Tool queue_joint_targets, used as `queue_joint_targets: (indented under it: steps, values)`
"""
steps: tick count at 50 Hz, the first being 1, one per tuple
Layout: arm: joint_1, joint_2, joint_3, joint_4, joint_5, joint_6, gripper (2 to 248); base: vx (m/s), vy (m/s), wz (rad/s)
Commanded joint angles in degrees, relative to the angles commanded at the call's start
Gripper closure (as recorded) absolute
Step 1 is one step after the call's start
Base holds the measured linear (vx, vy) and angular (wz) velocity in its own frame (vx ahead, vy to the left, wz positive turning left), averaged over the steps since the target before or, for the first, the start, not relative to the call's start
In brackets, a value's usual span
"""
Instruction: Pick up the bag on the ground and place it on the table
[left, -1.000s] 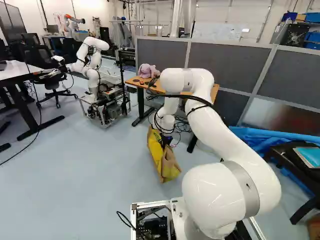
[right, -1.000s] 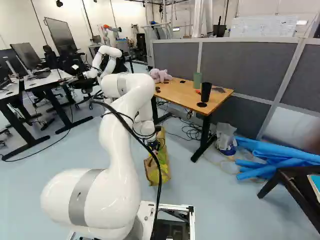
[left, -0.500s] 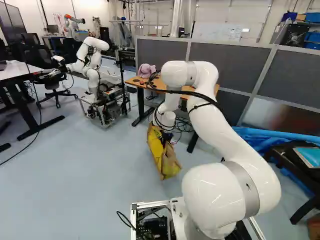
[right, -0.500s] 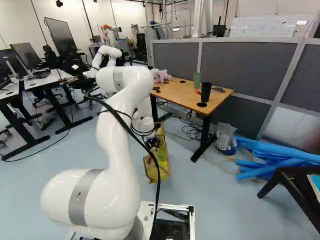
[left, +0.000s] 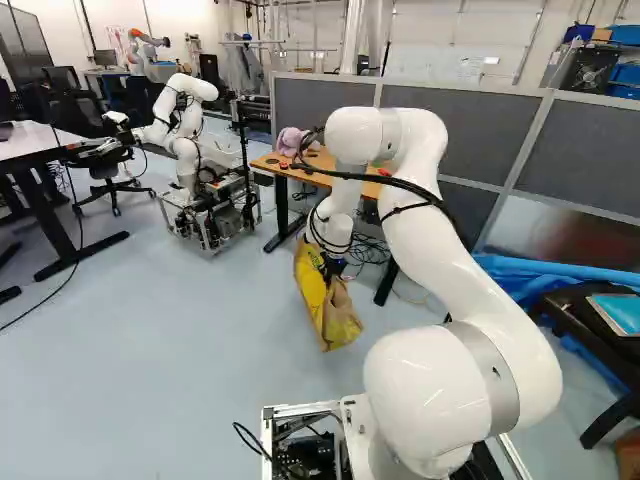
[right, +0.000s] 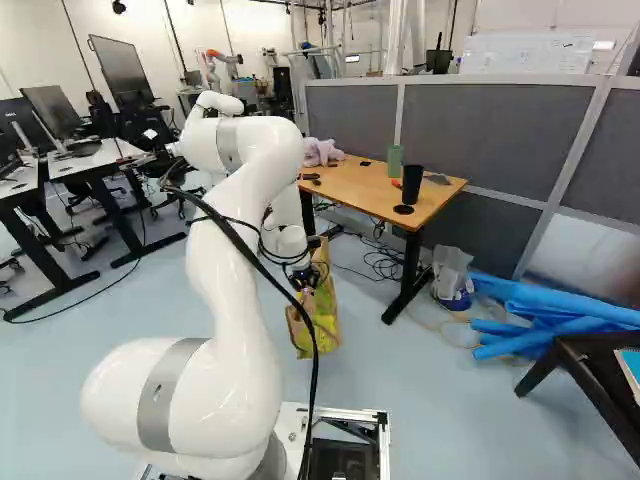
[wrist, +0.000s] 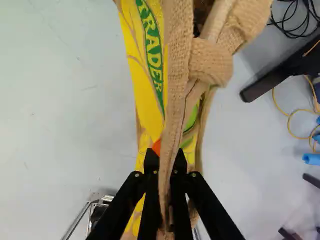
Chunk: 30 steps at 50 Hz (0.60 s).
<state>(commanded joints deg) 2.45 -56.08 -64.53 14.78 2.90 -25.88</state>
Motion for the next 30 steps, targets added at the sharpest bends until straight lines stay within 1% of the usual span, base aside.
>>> queue_joint_targets:
  steps: [19,30]
  values:
    - [0.0,3.6,1.8,0.0,0.0,0.0,222,0.000,0.000,0.000]
    - [-0.1,5.6,2.6,0.0,-0.9,0.0,222,0.000,0.000,0.000]
